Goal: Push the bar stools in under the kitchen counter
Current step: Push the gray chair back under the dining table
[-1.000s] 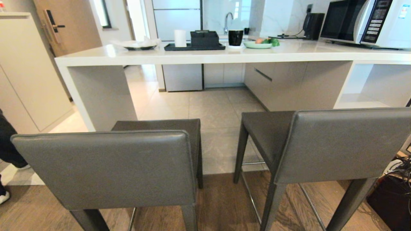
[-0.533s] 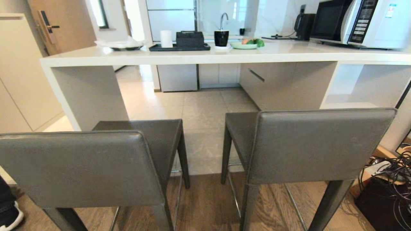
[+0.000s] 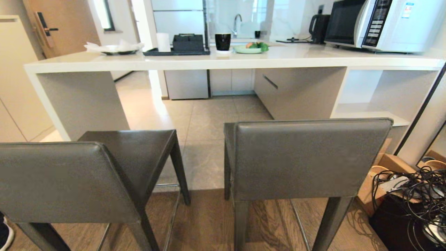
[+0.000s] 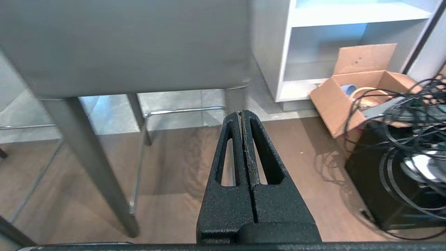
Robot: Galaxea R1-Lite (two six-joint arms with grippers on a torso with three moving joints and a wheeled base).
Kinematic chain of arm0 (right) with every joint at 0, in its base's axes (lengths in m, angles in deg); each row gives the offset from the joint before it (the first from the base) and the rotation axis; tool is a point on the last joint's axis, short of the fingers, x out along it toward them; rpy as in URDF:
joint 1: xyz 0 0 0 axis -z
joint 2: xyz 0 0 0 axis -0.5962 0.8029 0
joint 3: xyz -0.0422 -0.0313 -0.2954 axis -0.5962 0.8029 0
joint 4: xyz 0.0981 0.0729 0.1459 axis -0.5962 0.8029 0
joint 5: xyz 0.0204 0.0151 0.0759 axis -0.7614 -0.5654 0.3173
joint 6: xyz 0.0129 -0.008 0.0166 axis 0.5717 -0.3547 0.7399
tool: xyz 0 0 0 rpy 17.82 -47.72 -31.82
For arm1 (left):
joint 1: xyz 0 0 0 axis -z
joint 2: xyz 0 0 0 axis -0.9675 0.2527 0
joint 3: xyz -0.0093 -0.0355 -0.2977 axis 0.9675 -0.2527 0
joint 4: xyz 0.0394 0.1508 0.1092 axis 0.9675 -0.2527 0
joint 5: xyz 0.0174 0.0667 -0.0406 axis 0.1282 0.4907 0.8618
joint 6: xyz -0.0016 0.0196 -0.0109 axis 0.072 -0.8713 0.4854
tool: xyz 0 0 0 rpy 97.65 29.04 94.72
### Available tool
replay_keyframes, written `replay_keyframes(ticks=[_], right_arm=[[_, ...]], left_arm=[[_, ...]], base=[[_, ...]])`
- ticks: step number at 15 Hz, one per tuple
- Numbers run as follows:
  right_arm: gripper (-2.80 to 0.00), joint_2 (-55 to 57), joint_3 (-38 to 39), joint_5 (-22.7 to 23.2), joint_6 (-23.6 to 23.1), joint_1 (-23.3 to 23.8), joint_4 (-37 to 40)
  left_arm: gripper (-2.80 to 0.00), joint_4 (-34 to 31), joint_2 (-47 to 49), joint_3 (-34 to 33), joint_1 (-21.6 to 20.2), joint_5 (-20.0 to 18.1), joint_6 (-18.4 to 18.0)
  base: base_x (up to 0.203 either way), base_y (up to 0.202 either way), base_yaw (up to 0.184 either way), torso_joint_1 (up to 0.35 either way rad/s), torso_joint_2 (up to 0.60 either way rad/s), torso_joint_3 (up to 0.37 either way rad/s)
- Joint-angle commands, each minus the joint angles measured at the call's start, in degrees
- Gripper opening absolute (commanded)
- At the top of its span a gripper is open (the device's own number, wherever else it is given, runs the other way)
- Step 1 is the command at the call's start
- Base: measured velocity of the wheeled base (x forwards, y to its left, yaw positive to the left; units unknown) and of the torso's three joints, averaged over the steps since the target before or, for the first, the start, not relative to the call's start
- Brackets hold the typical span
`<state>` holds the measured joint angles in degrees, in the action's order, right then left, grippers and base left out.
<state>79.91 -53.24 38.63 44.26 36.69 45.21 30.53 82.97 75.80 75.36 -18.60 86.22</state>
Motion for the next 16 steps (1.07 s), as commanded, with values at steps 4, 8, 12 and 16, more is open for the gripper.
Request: replay_keyframes(ticks=[4,8,12,16], right_arm=[[-2.80,0.0,0.1,0.0,0.0,0.0,0.0],[-2.80,0.0,0.1,0.0,0.0,0.0,0.0],[-2.80,0.0,0.1,0.0,0.0,0.0,0.0],[-2.80,0.0,0.1,0.0,0.0,0.0,0.0]], left_arm=[[-2.80,-0.1,0.0,0.0,0.0,0.0,0.0],[-2.80,-0.1,0.0,0.0,0.0,0.0,0.0],[-2.80,-0.1,0.0,0.0,0.0,0.1,0.1],[-2.80,-0.1,0.0,0.0,0.0,0.2,0.1]], base=[[0.000,-0.196,0.001,0.004,0.00,-0.001],[0.000,-0.195,0.000,0.002,0.00,0.002],[0.000,-0.183,0.003,0.003,0.00,0.004],[0.000,-0.021,0.000,0.001,0.00,0.001]])
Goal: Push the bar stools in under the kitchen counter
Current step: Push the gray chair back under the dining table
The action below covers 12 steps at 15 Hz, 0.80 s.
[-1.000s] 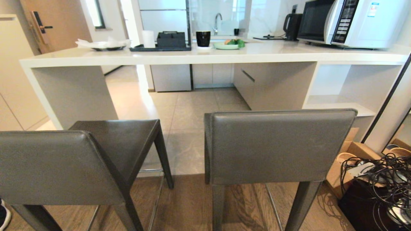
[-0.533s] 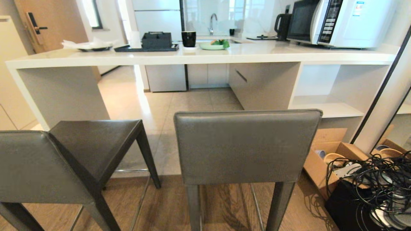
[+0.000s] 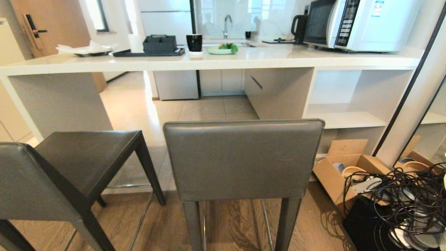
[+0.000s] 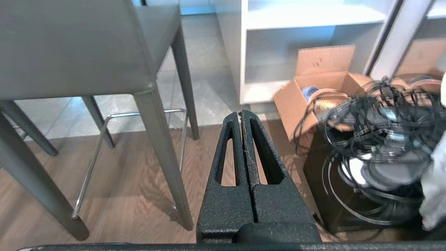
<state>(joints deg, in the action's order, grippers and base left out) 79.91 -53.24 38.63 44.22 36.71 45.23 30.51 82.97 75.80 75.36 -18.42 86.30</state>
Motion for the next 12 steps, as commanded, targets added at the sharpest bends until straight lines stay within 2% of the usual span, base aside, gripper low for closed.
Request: replay_keyframes(ticks=[1,12], right_arm=[[-2.80,0.0,0.1,0.0,0.0,0.0,-0.1],[-2.80,-0.1,-0.1,0.0,0.0,0.0,0.3]], left_arm=[[-2.80,0.0,0.0,0.0,-0.1,0.0,0.0],[-2.80,-0.1,0.0,0.0,-0.1,-0.1,-0.2]], base=[[0.000,0.000,0.000,0.000,0.00,0.000],[0.000,0.000,0.000,0.000,0.00,0.000]])
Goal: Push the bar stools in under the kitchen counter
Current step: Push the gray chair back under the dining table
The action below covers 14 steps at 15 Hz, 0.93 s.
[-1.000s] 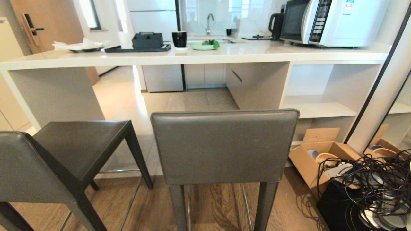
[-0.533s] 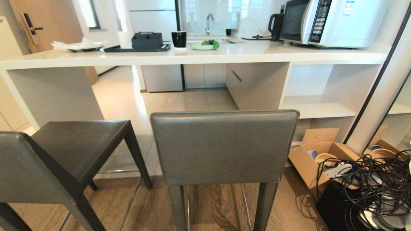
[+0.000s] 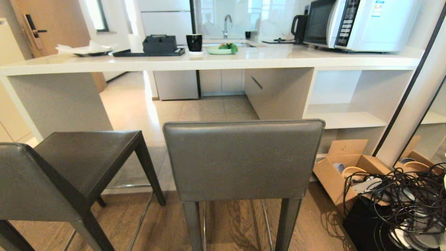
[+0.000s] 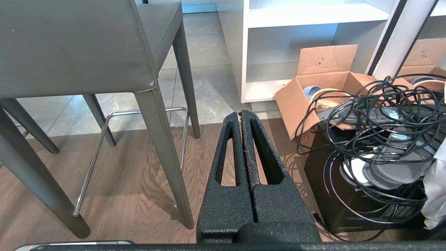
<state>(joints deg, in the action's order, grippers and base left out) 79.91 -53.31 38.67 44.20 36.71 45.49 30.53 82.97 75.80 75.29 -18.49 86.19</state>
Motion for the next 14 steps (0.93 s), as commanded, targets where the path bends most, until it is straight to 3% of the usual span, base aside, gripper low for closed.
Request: replay_keyframes(ticks=[1,4,6,9,14], right_arm=[[-2.80,-0.1,0.0,0.0,-0.3,0.1,0.1],[-2.80,1.7,-4.3,-0.5,-0.4,0.1,1.2],[-2.80,8.5,-9.3,-0.4,0.8,0.1,1.9],[-2.80,21.1,-12.0,-0.1,1.3,0.0,-2.0],[-2.80,47.1,-13.2,0.0,1.3,-0.1,-22.6]], left_arm=[[-2.80,-0.1,0.0,0.1,0.0,-0.1,-0.3],[-2.80,0.6,2.2,4.5,-0.1,-1.0,-0.7],[-2.80,3.5,11.2,8.0,0.0,-1.5,0.9],[-2.80,19.3,31.1,10.1,0.1,-1.9,2.4],[-2.80,47.9,59.2,11.7,7.1,-1.6,3.3]], base=[[0.000,0.000,0.000,0.000,0.00,0.000],[0.000,0.000,0.000,0.000,0.00,0.000],[0.000,0.000,0.000,0.000,0.00,0.000],[0.000,0.000,0.000,0.000,0.00,0.000],[0.000,0.000,0.000,0.000,0.00,0.000]])
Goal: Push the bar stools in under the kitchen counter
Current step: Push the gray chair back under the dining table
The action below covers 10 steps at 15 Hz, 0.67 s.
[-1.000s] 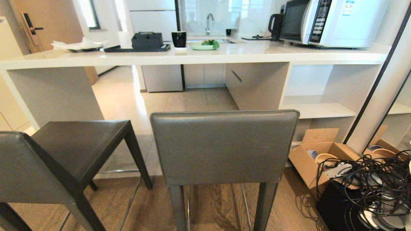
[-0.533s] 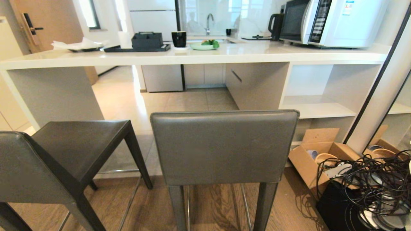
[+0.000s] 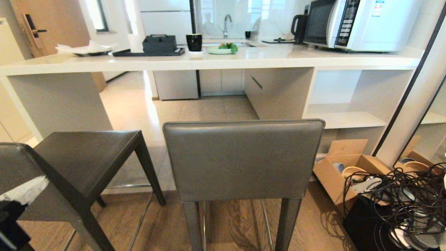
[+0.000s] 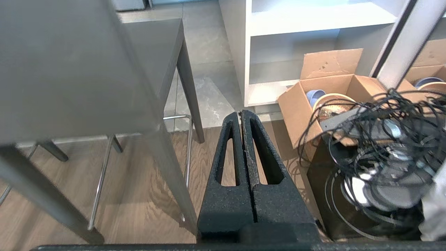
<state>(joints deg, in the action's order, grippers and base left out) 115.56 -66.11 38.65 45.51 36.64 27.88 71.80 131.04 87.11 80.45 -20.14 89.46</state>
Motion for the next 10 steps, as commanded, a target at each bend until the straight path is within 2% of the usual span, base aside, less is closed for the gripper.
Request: replay_keyframes(ticks=[1,3,6,8,10], right_arm=[[-2.80,15.9,-1.2,0.0,0.0,0.0,-8.9],[-2.80,23.5,-4.5,-0.1,0.0,-0.9,-14.1],[-2.80,30.9,-10.2,-0.5,0.2,-3.9,-16.4],[-2.80,35.2,-11.8,-0.6,0.3,-4.8,-17.0],[-2.80,40.4,-12.0,-0.8,0.4,-5.3,-21.4]], left_arm=[[-2.80,9.6,14.0,0.8,3.4,0.1,0.1],[-2.80,13.1,19.1,2.1,5.1,0.2,0.4],[-2.80,19.5,26.7,3.2,7.0,1.2,0.4],[-2.80,23.7,32.4,3.1,10.0,4.3,0.6],[-2.80,29.5,38.7,3.0,12.3,7.2,0.6]], base=[[0.000,0.000,0.000,0.000,0.00,0.000],[0.000,0.000,0.000,0.000,0.00,0.000],[0.000,0.000,0.000,0.000,0.00,0.000],[0.000,0.000,0.000,0.000,0.00,0.000],[0.000,0.000,0.000,0.000,0.00,0.000]])
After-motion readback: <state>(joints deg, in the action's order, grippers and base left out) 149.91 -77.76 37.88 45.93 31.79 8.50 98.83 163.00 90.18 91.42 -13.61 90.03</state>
